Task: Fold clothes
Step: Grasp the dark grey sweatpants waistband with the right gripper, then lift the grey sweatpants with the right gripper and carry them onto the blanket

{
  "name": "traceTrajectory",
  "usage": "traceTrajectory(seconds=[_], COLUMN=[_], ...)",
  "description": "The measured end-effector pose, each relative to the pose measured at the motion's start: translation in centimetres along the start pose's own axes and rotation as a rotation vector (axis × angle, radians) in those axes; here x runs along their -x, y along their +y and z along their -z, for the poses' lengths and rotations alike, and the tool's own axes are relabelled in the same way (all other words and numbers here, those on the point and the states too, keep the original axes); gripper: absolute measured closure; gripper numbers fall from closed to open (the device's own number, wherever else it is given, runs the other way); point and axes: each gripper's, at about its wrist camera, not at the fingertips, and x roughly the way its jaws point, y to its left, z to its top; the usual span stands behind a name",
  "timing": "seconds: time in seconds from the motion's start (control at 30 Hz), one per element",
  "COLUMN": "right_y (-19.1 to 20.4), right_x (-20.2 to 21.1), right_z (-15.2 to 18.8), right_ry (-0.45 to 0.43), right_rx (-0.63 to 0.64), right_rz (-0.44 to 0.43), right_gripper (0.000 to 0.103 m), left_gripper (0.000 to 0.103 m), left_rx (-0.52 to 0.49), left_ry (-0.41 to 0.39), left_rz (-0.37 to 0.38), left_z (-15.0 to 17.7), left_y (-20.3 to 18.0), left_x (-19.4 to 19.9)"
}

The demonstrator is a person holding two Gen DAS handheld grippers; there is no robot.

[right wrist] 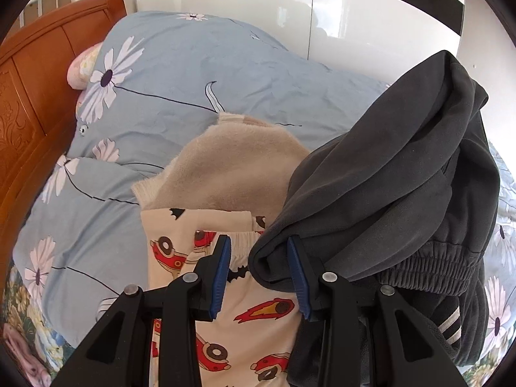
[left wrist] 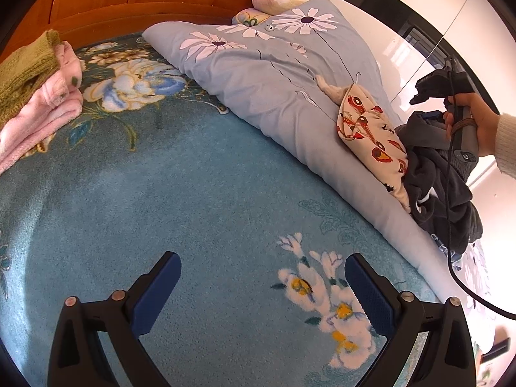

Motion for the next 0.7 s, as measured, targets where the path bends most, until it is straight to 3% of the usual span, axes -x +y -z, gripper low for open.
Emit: traceTrajectory(seconds=[0.1,0.4,0.53,0.7], right_y=[0.8,0.3,-0.1,-1.1], right_x=[0.3,-1.5,-1.7,-1.9], right_z=[0.0,1.4,2.0,3.1], right_ry=[0.001,0.078,0.083,0.116], right_rx=[0.051,0.099,0.080,-0.042], right_rz=[-0.026,0.076,0.119,0.151], right_gripper=[0.065,0.068,0.068,0.067], left_gripper=[0.000,0.000,0.000,0.000], left_rx=[0.002,0.039,0.054,0.068], left_ry=[0.009,0.028,0.036,0.048], left_rz=[0.001,-0.001,0.003,0.005], left_z=[0.0,0.1,0.1,0.0], left_y=[0.0,0.7,1.0,1.2], left_x=[-0.2,-0.7,-0.9,-1.1])
